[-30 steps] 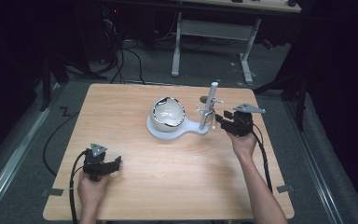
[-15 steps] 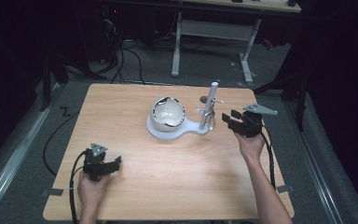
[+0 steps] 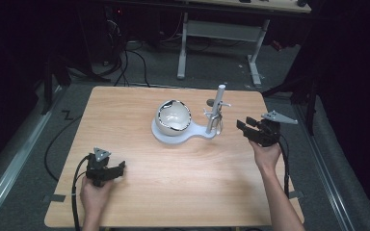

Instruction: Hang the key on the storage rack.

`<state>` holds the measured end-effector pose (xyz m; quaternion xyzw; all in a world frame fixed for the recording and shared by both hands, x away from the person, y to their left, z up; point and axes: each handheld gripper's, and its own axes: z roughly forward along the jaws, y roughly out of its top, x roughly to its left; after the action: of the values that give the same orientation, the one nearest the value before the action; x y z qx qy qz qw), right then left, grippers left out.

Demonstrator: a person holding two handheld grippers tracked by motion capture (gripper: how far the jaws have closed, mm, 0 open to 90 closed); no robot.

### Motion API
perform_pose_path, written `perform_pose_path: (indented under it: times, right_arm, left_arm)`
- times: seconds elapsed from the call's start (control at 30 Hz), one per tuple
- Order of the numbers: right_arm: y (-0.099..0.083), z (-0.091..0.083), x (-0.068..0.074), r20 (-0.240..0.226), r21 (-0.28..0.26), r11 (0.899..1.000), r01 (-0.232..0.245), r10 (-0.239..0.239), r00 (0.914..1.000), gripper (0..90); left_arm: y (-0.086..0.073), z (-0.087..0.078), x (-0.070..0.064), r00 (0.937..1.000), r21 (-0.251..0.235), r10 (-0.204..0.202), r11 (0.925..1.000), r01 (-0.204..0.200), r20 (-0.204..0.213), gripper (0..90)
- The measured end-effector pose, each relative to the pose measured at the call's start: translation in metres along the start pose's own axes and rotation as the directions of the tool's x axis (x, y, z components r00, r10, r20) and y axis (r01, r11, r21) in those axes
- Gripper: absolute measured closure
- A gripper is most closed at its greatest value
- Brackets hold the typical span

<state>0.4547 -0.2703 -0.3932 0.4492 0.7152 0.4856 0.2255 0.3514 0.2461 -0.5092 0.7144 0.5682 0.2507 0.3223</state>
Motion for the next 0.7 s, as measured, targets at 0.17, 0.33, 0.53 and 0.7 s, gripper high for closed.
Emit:
perform_pose_path:
  times: [0.17,0.33,0.53,0.7]
  right_arm:
    - [-0.004,-0.008,-0.003,-0.005,-0.002,1.0,-0.005,0.005,1.0,51.6]
    - [-0.008,-0.014,-0.006,-0.002,-0.015,1.0,-0.015,0.015,0.9999,50.7]
    - [-0.015,-0.022,-0.008,0.0,-0.036,0.999,-0.029,0.029,0.9996,50.4]
    - [-0.02,-0.032,-0.01,0.004,-0.057,0.998,-0.033,0.033,0.9995,50.5]
  left_arm:
    - [0.0,0.0,0.0,1.0,0.0,0.0,1.0,0.0,0.0,23.2]
    - [0.0,0.0,0.0,1.0,0.0,0.0,1.0,0.0,-0.001,23.3]
    - [0.0,0.0,0.0,1.0,-0.001,-0.002,1.0,0.002,0.0,23.2]
    - [0.0,0.0,0.0,1.0,-0.002,-0.002,1.0,0.002,0.0,23.3]
